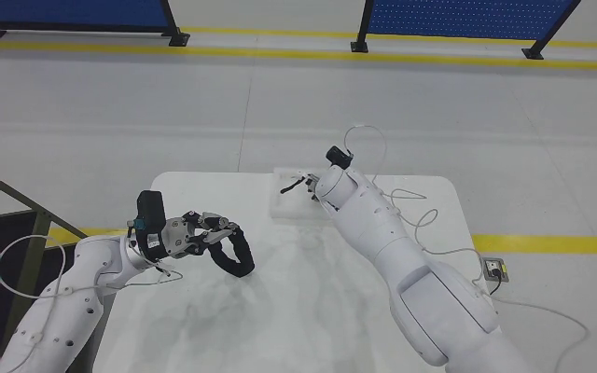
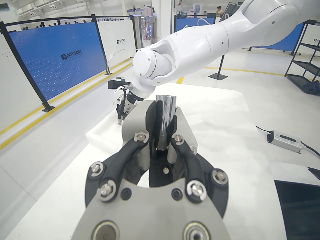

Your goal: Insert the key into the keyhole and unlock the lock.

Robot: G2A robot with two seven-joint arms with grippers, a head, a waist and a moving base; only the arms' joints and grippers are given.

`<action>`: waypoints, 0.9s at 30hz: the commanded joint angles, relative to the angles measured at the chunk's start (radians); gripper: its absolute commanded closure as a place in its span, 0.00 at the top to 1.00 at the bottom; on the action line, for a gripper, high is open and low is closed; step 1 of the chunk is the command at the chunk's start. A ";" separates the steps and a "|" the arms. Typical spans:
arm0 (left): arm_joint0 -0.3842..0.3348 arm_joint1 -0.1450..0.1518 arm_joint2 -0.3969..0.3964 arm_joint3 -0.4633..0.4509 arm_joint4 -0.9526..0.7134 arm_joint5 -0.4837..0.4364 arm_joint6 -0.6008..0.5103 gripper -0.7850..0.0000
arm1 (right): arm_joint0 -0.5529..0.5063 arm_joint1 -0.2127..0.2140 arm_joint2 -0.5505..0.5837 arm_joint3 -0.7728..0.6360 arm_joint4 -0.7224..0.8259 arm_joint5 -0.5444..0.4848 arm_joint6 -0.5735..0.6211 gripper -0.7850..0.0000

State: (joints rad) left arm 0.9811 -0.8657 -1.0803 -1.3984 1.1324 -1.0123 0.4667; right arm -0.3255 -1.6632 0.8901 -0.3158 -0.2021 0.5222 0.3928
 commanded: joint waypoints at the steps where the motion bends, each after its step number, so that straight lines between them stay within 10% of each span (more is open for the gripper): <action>1: 0.000 0.000 0.000 0.000 0.000 0.000 0.000 0.00 | 0.000 -0.001 0.008 0.006 0.009 -0.004 -0.011 0.00; 27: 0.000 0.000 0.000 0.000 0.000 0.000 0.000 0.00 | 0.019 0.009 0.002 -0.033 -0.113 -0.015 0.050 0.00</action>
State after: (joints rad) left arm 0.9811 -0.8657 -1.0803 -1.3984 1.1324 -1.0123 0.4667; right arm -0.3050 -1.6561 0.8939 -0.3400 -0.3055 0.5067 0.4332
